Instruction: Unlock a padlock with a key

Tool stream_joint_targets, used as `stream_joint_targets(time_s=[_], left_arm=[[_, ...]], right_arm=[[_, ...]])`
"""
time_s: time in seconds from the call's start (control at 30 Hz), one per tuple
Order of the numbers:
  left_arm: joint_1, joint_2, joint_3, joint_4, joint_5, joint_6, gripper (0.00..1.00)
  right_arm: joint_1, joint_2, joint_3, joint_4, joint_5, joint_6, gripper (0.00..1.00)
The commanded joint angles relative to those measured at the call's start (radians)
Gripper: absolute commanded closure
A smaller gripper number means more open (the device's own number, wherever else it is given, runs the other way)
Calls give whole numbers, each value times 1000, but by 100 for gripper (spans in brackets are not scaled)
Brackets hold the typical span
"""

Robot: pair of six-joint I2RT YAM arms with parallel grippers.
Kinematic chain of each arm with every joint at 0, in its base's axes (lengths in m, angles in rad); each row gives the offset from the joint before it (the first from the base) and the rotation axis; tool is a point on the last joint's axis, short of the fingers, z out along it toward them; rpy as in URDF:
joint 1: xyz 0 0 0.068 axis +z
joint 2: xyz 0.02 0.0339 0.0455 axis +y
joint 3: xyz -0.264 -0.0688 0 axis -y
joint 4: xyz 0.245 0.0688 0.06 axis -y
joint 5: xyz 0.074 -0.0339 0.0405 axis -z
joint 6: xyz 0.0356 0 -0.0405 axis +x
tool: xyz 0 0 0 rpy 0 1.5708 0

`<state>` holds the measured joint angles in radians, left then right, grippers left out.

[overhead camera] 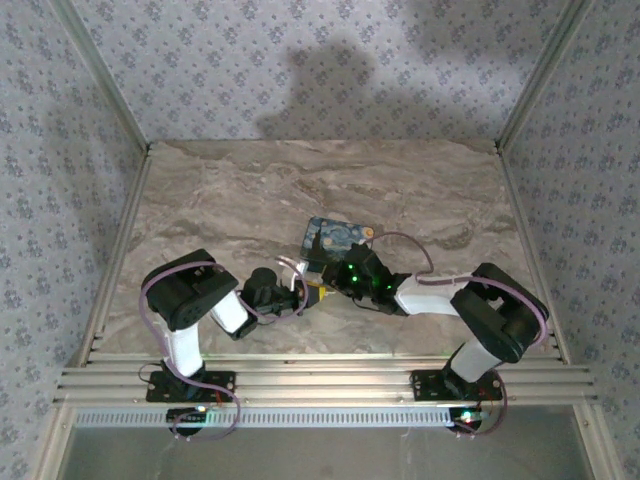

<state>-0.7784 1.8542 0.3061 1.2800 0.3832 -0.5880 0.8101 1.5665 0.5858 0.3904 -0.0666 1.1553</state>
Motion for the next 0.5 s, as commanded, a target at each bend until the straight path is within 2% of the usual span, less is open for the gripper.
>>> stream_joint_targets(time_s=[0.0,0.13,0.2,0.27,0.33,0.4,0.47], left_arm=[[0,14,8,-37,37,-6,100],[-1,1,8,-61,28,-1,100],[0,-18,7,-82,17,1,98],[2,-44,5,-113,-1,1,80],[4,-87,2,-163,-18,-2,67],[8,-126,-6,-206,-36,-26,61],[13,-146,-19,-205,-30,-58,59]], right_arm=[[7,9,15,-18,-24,16,84],[12,5,29,-45,-21,21,98],[14,6,38,-63,-17,31,100],[17,2,49,-92,-6,48,100],[19,-4,57,-118,7,72,100],[19,-9,58,-128,16,105,100],[16,-11,61,-132,16,136,100]])
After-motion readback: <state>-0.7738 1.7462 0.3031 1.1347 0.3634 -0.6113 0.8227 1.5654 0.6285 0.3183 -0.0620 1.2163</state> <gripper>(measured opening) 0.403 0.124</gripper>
